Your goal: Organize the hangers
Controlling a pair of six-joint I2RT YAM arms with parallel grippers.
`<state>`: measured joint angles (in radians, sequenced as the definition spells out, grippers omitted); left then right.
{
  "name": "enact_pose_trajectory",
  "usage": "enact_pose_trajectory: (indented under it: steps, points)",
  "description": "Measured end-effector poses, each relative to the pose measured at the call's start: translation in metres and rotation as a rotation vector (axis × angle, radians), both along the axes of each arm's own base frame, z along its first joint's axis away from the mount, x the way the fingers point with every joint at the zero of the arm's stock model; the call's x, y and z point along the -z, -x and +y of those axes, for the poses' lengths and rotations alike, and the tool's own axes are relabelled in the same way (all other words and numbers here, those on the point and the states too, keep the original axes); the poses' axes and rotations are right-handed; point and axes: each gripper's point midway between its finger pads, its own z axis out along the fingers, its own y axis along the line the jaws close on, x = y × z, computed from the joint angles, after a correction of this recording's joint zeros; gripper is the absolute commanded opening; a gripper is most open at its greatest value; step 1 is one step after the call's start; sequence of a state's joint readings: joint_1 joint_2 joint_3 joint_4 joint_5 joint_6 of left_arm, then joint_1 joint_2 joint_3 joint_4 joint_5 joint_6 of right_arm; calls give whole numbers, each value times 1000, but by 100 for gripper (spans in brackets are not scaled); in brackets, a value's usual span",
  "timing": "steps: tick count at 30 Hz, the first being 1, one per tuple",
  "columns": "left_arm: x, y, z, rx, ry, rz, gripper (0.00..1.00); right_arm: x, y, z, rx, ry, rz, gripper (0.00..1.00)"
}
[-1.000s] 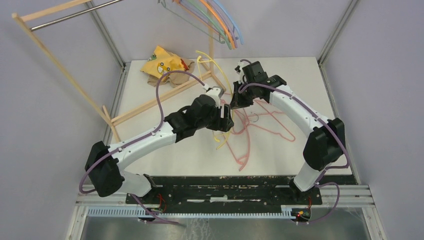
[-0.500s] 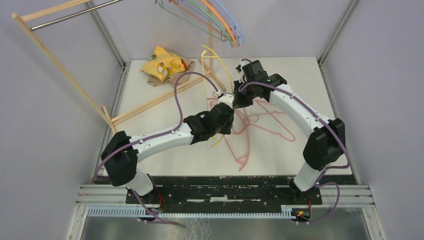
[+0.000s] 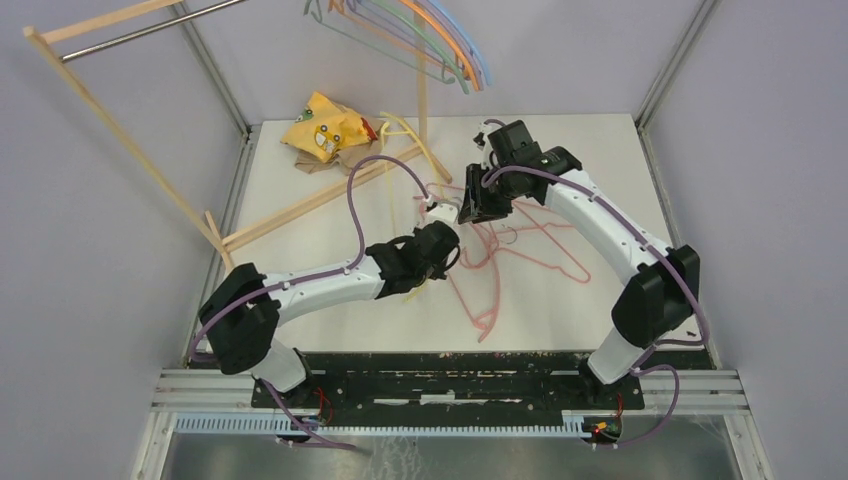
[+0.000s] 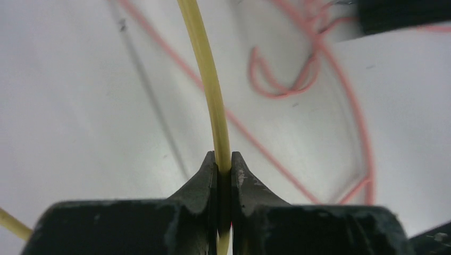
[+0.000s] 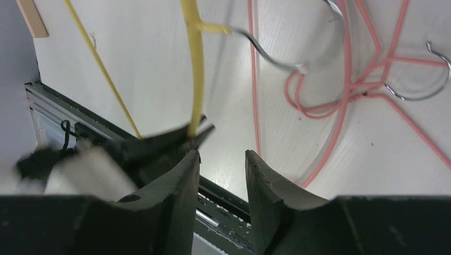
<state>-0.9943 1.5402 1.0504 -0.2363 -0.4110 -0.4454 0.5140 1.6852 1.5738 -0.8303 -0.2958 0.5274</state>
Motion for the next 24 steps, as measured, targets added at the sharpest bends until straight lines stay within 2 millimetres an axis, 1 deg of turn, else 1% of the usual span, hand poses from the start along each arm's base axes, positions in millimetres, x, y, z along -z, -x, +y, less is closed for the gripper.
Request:
enact_pose_trajectory:
  steps: [2,4,6,8,9,11,13,14,15,17,19,20,23,24]
  points:
    - [24,2,28,-47,-90,36,3,-8,11,-11,-9,27,-5,57]
    - [49,10,61,-98,-186,89,3,-20,17,-25,-4,45,-32,63]
    - [60,16,82,-139,-239,123,3,-33,22,-41,11,67,-77,69]
    - [59,21,96,-169,-261,136,3,-42,27,-62,41,110,-126,75]
    - [54,21,99,-185,-257,129,3,-43,29,-71,57,135,-142,77]
    - [35,19,103,-213,-211,98,3,-43,34,-96,96,210,-181,79]
    - [6,13,104,-246,-137,54,3,-38,38,-117,126,284,-201,79]
    - [-19,6,102,-270,-64,17,3,-36,39,-124,133,311,-202,79]
    - [-39,0,102,-287,-5,-12,3,-32,39,-131,139,343,-201,79]
    - [-95,-19,107,-346,172,-103,3,-25,38,-139,144,386,-193,79]
    - [-146,-38,122,-411,336,-187,3,-16,36,-142,138,416,-176,79]
    - [-175,-50,136,-453,424,-239,3,-12,35,-142,136,426,-167,79]
    - [-227,-78,162,-532,554,-347,3,-1,33,-141,127,442,-138,79]
    - [-241,-86,165,-541,584,-374,3,2,31,-141,126,445,-132,79]
